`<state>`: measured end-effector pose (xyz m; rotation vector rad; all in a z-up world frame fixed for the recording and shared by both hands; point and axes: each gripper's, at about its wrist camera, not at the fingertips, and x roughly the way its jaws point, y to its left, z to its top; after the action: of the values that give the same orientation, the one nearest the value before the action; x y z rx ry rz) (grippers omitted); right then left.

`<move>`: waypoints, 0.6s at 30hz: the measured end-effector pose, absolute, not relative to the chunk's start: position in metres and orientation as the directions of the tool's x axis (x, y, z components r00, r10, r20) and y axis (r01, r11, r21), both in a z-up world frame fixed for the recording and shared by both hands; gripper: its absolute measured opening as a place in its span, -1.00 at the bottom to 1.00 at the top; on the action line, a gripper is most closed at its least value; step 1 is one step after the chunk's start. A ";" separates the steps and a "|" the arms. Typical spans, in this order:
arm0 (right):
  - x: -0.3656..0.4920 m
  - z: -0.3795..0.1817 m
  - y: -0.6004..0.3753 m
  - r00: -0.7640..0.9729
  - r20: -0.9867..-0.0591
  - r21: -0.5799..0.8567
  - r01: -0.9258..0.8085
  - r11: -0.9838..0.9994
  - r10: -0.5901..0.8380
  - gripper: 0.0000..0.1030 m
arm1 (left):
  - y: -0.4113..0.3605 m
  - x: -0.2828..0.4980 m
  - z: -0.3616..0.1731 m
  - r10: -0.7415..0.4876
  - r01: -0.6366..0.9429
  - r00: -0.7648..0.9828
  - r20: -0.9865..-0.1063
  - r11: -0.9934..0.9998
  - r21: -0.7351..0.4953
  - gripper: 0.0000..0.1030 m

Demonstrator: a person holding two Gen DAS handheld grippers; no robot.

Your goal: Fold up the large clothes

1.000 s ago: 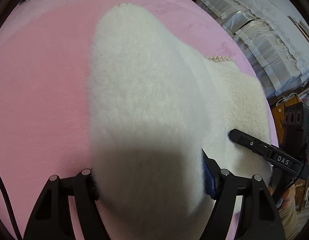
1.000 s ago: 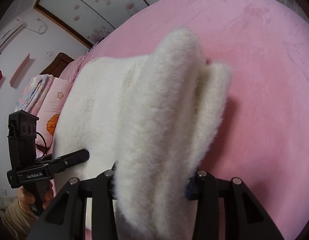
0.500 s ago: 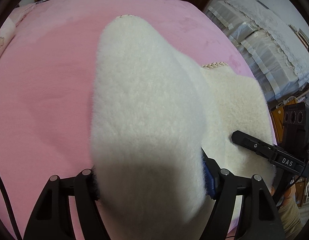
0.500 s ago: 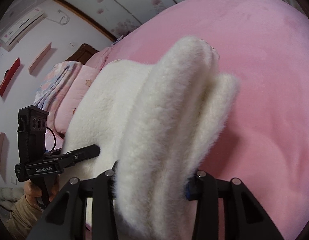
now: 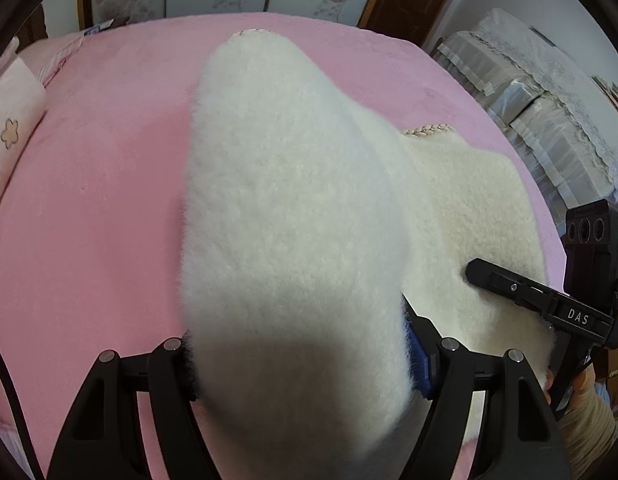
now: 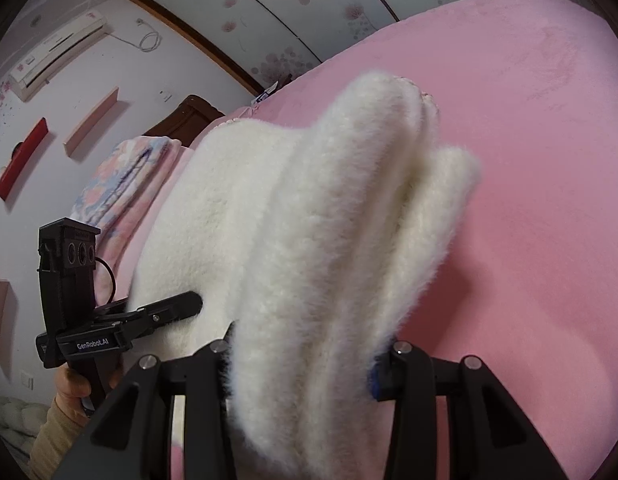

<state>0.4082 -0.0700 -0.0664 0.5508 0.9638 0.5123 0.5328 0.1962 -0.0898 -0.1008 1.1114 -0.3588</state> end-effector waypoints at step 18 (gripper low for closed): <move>0.432 -0.139 -0.068 0.395 -0.770 0.468 -0.186 0.864 0.502 0.25 | 0.212 0.560 -0.170 -0.145 0.141 0.451 -0.881 0.986 -0.090 0.99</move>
<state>0.4322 -0.0677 -0.1391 0.3300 1.0826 0.4461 0.5596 0.2123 -0.1700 -0.0044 1.0888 -0.1768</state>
